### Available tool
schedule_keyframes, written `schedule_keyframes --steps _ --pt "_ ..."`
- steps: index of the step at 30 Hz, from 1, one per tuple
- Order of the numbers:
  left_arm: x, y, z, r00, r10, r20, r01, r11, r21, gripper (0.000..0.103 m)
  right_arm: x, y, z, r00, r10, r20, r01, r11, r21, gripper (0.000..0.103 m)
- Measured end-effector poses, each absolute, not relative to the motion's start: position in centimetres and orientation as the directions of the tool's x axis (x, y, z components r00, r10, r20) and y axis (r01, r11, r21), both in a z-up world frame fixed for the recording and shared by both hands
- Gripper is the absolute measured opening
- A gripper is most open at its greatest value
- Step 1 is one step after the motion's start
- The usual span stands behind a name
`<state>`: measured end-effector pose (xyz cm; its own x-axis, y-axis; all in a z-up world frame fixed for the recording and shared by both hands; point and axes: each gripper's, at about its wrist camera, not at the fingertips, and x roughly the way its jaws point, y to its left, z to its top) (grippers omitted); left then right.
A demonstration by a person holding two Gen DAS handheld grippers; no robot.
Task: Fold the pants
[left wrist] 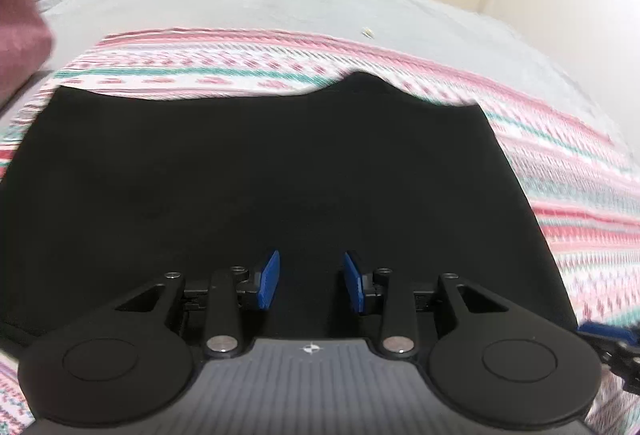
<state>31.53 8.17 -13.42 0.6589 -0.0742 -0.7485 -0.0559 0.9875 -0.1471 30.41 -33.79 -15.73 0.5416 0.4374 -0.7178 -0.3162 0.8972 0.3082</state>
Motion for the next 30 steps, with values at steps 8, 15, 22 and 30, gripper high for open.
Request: schedule_keyframes --steps 8,15,22,30 --pt "31.7 8.3 -14.4 0.65 -0.031 -0.759 -0.079 0.991 -0.108 0.057 31.4 -36.3 -16.3 0.497 0.439 -0.748 -0.177 0.895 0.408 0.038" --pt "31.1 8.5 -13.8 0.659 -0.035 -0.751 -0.079 0.99 -0.115 0.057 32.2 -38.7 -16.9 0.498 0.501 -0.707 -0.061 0.834 0.548 0.048" --pt "31.1 8.1 -14.1 0.657 -0.041 -0.752 -0.057 0.993 -0.104 0.057 33.0 -40.0 -18.5 0.476 0.578 -0.662 0.03 0.742 0.669 0.049" --pt "31.2 8.1 -14.2 0.65 -0.034 -0.759 -0.052 0.995 -0.09 0.058 33.2 -39.9 -19.7 0.5 0.597 -0.627 0.082 0.688 0.721 0.048"
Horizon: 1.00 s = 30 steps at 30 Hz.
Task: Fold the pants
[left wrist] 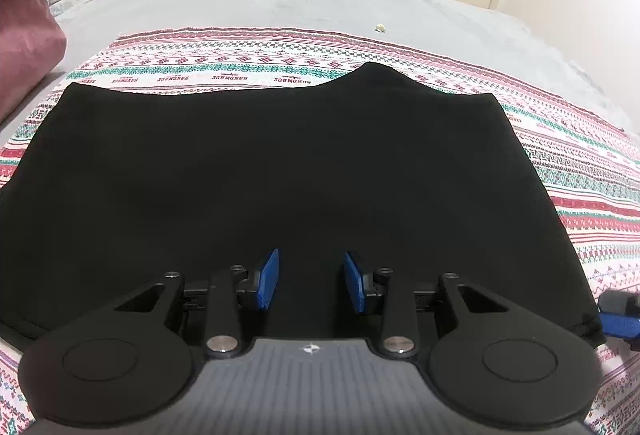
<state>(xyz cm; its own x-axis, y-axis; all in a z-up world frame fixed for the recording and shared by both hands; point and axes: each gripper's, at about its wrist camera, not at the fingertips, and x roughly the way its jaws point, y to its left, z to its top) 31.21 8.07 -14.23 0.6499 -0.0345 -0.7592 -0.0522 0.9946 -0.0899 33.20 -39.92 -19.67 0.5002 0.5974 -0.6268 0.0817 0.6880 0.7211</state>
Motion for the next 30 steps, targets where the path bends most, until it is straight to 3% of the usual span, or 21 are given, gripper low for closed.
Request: schedule_keyframes --steps 6,11,14,16,18,26,27,28,30 --pt "31.3 7.9 -14.4 0.649 -0.027 -0.76 -0.053 0.995 -0.082 0.058 33.0 -39.2 -20.1 0.526 0.611 -0.591 0.067 0.664 0.745 0.05" --pt "31.4 8.0 -14.4 0.648 -0.031 -0.761 -0.056 0.995 -0.088 0.058 32.7 -39.2 -20.3 0.546 0.613 -0.57 0.102 0.627 0.772 0.042" --pt "31.4 8.0 -14.4 0.647 -0.029 -0.762 -0.056 0.995 -0.086 0.058 32.5 -39.9 -20.4 0.566 0.655 -0.5 0.108 0.542 0.833 0.042" --pt "31.4 7.9 -14.4 0.648 -0.026 -0.761 -0.055 0.995 -0.08 0.058 32.8 -39.5 -20.6 0.559 0.647 -0.518 0.102 0.566 0.818 0.042" --pt "31.4 7.9 -14.4 0.648 -0.027 -0.761 -0.055 0.995 -0.082 0.058 32.9 -39.0 -21.3 0.552 0.625 -0.552 0.111 0.601 0.792 0.033" --pt "31.4 8.0 -14.4 0.646 -0.034 -0.763 -0.056 0.994 -0.091 0.058 33.0 -38.4 -21.5 0.574 0.616 -0.54 0.082 0.613 0.786 0.032" --pt "31.4 8.0 -14.4 0.646 -0.033 -0.762 -0.055 0.994 -0.09 0.058 33.0 -38.2 -21.3 0.578 0.607 -0.545 0.073 0.627 0.776 0.03" --pt "31.4 8.0 -14.4 0.647 -0.033 -0.762 -0.054 0.995 -0.089 0.058 32.9 -37.9 -21.1 0.583 0.596 -0.553 0.066 0.643 0.763 0.018" --pt "31.4 8.1 -14.4 0.647 -0.034 -0.762 -0.052 0.995 -0.089 0.058 32.7 -37.5 -20.9 0.588 0.583 -0.561 0.046 0.668 0.743 0.013"
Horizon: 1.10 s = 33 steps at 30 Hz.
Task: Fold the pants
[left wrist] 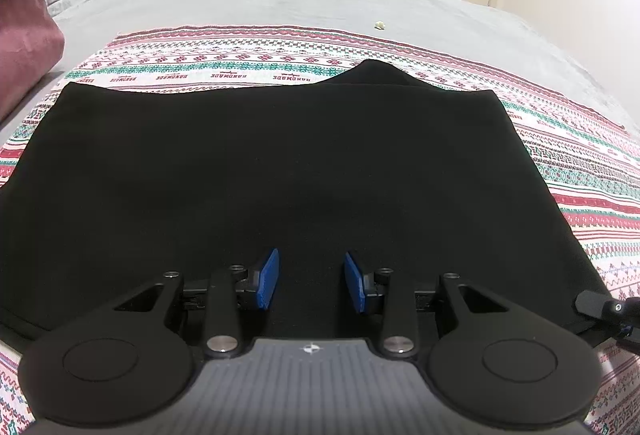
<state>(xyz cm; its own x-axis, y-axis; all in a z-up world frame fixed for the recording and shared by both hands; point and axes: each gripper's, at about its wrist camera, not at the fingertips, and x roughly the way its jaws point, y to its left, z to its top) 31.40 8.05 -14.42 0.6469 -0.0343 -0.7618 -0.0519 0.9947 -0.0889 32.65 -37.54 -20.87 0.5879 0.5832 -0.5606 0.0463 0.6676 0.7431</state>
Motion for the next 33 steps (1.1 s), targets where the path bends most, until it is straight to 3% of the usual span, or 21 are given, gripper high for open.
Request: schedule_keyframes --steps 4,11,14,24,30,33 --pt "31.4 8.1 -14.5 0.647 -0.037 -0.761 -0.05 0.995 -0.09 0.058 32.3 -37.7 -20.2 0.619 0.587 -0.521 0.033 0.644 0.764 0.014" --pt "31.3 8.1 -14.4 0.646 -0.039 -0.763 -0.053 0.994 -0.096 0.058 32.6 -38.4 -21.8 0.616 0.58 -0.533 0.107 0.608 0.786 0.018" --pt "31.4 8.2 -14.3 0.643 -0.045 -0.765 -0.053 0.993 -0.103 0.06 32.0 -37.7 -20.4 0.659 0.541 -0.523 0.052 0.661 0.749 0.012" --pt "31.8 9.1 -13.7 0.635 -0.095 -0.767 -0.065 0.982 -0.176 0.066 32.0 -36.3 -18.4 0.693 0.485 -0.534 0.006 0.736 0.677 0.009" --pt "31.4 12.6 -11.5 0.682 -0.174 -0.711 -0.082 0.947 -0.31 0.082 32.1 -35.9 -18.6 0.705 0.446 -0.551 0.004 0.775 0.632 0.009" --pt "32.1 13.5 -13.4 0.632 -0.206 -0.747 -0.067 0.946 -0.317 0.084 31.4 -35.4 -19.2 0.726 0.405 -0.556 0.038 0.784 0.62 0.009"
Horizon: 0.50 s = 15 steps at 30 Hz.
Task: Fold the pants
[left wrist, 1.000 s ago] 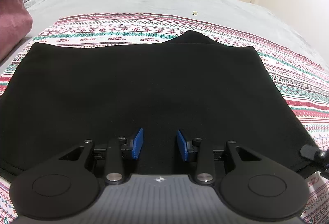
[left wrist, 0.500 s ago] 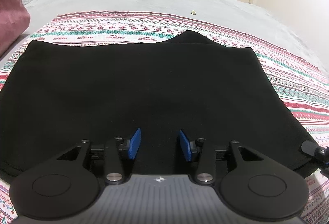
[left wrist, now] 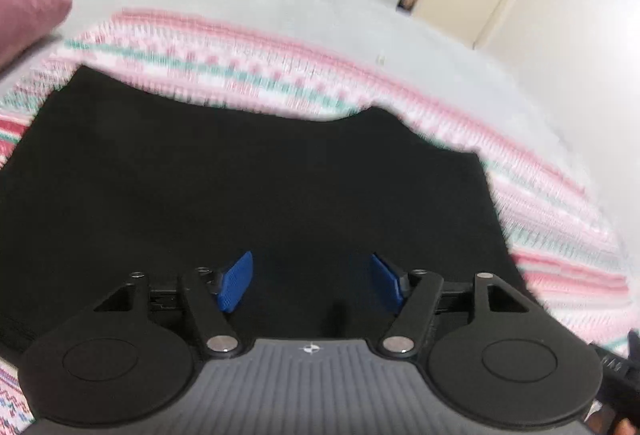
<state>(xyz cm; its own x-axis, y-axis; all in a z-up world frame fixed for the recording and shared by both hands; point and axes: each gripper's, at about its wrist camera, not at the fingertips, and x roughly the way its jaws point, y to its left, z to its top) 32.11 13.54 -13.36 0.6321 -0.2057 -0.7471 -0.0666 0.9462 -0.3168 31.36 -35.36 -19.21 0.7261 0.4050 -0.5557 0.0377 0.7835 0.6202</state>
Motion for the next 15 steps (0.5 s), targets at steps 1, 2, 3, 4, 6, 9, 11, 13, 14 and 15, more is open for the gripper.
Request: schedule_keyframes --steps 1,2,3,4,6,9,11,13,14,15 --pt "32.3 13.7 -14.3 0.618 -0.212 -0.757 -0.066 0.946 -0.318 0.083 31.1 -35.2 -19.6 0.729 0.394 -0.56 0.06 0.778 0.626 0.009" --pt "32.4 13.9 -14.9 0.626 -0.221 -0.747 -0.054 0.944 -0.325 0.083 30.8 -35.1 -19.9 0.737 0.381 -0.559 0.09 0.764 0.639 0.009" --pt "32.4 13.9 -15.1 0.639 -0.224 -0.735 -0.038 0.946 -0.321 0.083 30.6 -35.1 -20.3 0.748 0.367 -0.553 0.121 0.743 0.658 0.009" --pt "32.5 13.8 -14.9 0.633 -0.223 -0.742 -0.03 0.95 -0.311 0.083 30.3 -35.2 -20.5 0.756 0.357 -0.548 0.15 0.721 0.677 0.009" --pt "32.1 13.7 -14.0 0.626 -0.218 -0.749 -0.023 0.954 -0.298 0.083 30.1 -35.1 -20.7 0.767 0.328 -0.551 0.2 0.693 0.692 0.009" --pt "31.1 15.4 -13.0 0.629 -0.269 -0.729 -0.019 0.932 -0.361 0.084 30.6 -34.2 -19.8 0.769 0.281 -0.575 0.234 0.713 0.661 0.009" --pt "30.6 16.8 -12.3 0.638 -0.279 -0.718 -0.016 0.927 -0.375 0.085 31.1 -33.2 -18.6 0.769 0.233 -0.596 0.232 0.766 0.599 0.009" --pt "30.2 17.8 -12.2 0.645 -0.24 -0.726 -0.028 0.941 -0.336 0.085 31.4 -32.2 -17.2 0.776 0.199 -0.599 0.223 0.802 0.554 0.009" --pt "29.8 18.4 -12.1 0.644 -0.215 -0.734 -0.042 0.948 -0.315 0.085 31.6 -31.6 -16.4 0.781 0.182 -0.597 0.216 0.819 0.532 0.009" --pt "29.3 19.1 -12.2 0.642 -0.198 -0.741 -0.057 0.951 -0.304 0.085 31.8 -30.9 -15.6 0.788 0.166 -0.593 0.206 0.837 0.507 0.009"
